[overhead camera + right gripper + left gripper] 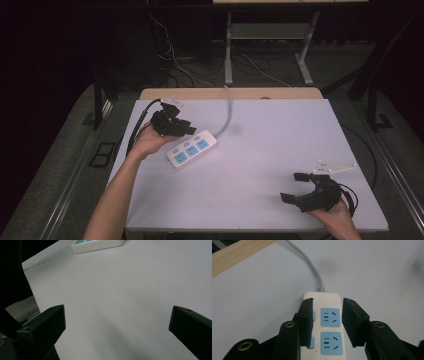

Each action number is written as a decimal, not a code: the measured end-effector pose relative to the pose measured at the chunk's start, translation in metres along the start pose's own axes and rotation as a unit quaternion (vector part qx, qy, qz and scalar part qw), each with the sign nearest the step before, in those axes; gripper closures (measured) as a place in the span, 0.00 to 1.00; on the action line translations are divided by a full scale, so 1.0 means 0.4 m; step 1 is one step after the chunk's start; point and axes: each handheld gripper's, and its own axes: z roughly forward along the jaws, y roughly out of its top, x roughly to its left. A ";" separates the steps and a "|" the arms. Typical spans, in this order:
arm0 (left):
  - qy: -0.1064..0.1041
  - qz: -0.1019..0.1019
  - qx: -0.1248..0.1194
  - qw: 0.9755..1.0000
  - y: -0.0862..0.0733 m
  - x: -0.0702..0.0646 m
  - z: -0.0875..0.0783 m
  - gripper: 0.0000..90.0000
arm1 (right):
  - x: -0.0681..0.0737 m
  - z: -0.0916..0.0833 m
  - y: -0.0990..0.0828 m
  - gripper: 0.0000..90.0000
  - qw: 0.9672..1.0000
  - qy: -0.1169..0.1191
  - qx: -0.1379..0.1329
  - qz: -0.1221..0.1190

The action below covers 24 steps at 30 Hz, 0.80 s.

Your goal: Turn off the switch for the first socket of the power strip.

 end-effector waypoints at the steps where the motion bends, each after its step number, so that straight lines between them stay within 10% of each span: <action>1: 0.001 0.001 0.000 1.000 0.000 0.002 0.003 0.70 | 0.000 0.000 0.000 0.00 1.000 0.000 0.001 0.000; 14: -0.007 -0.039 -0.011 0.999 -0.007 0.036 0.041 0.99 | -0.002 -0.001 -0.003 0.00 1.000 0.004 0.000 0.003; 24: -0.005 -0.056 -0.009 0.998 -0.014 0.055 0.072 0.99 | -0.003 -0.002 -0.004 0.01 1.000 0.004 0.001 0.003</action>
